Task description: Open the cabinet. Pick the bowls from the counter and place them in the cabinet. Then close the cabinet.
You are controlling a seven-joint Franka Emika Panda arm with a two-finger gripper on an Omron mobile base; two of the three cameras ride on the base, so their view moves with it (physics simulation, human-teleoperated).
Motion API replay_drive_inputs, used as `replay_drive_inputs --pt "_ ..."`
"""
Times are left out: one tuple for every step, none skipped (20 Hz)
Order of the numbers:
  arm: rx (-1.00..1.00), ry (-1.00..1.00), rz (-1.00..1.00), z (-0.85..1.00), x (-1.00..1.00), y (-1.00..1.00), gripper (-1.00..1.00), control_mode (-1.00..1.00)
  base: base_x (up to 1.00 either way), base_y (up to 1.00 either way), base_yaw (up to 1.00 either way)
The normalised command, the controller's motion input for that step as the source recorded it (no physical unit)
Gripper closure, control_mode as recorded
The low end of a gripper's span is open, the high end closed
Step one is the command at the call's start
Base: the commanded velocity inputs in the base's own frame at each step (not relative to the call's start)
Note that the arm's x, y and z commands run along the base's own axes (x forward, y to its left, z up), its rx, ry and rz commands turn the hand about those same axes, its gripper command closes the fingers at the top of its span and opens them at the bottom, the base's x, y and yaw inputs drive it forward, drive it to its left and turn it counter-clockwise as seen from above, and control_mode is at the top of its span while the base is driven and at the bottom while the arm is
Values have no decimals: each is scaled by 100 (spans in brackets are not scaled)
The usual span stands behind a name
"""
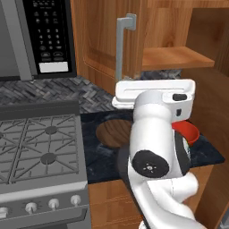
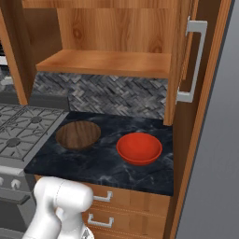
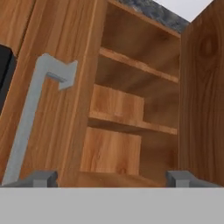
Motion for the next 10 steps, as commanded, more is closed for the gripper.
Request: replay_drive_inputs --pt "14 4 25 0 0 -83 -100 -100 0 0 0" --pt "16 7 25 0 0 -77 -100 -100 0 0 0" --pt "15 7 27 4 0 -80 -100 -100 0 0 0" --pt "19 9 29 0 0 -74 -100 -100 0 0 0" --pt "20 11 30 0 0 -68 -100 -100 0 0 0" --pt "20 11 31 0 0 -55 -100 -100 0 0 0" --pt "21 8 33 0 0 -57 -100 -100 0 0 0" --pt "20 3 33 0 0 -39 -100 -100 0 0 0" --pt "23 5 30 0 0 -33 -100 -100 0 0 0" --pt "27 9 29 0 0 -19 -100 -100 0 0 0"
